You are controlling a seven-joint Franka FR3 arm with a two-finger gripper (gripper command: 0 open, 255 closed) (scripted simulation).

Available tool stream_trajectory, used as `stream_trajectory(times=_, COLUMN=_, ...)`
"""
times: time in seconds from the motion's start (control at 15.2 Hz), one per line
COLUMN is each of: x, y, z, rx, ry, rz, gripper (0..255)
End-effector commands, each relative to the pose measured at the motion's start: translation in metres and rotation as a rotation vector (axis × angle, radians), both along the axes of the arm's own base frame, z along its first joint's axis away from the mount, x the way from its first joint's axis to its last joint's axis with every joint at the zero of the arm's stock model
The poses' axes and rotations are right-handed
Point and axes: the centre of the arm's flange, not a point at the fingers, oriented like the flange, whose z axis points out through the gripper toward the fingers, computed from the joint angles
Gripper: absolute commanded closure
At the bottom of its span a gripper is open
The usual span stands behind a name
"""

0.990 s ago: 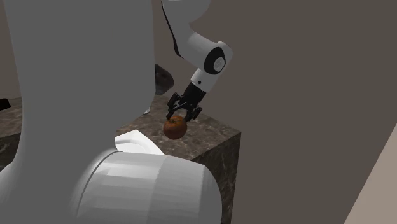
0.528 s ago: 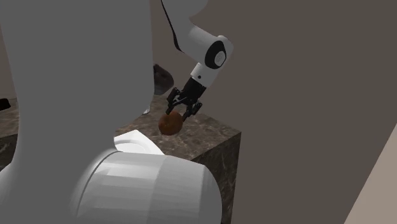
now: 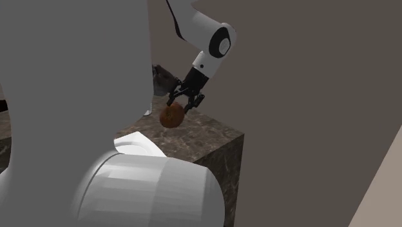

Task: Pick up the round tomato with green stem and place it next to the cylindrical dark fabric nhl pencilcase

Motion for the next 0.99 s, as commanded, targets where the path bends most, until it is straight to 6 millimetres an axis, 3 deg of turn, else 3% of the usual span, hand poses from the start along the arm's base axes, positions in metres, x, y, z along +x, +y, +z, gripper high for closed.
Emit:
stream_trajectory(times=0.0, x=0.001, y=-0.001, z=0.012, rx=0.0, ry=0.0, rz=0.0, gripper=255)
stream_trajectory(times=0.92, x=0.001, y=-0.001, z=0.086, rx=0.0, ry=0.0, rz=0.0, gripper=255)
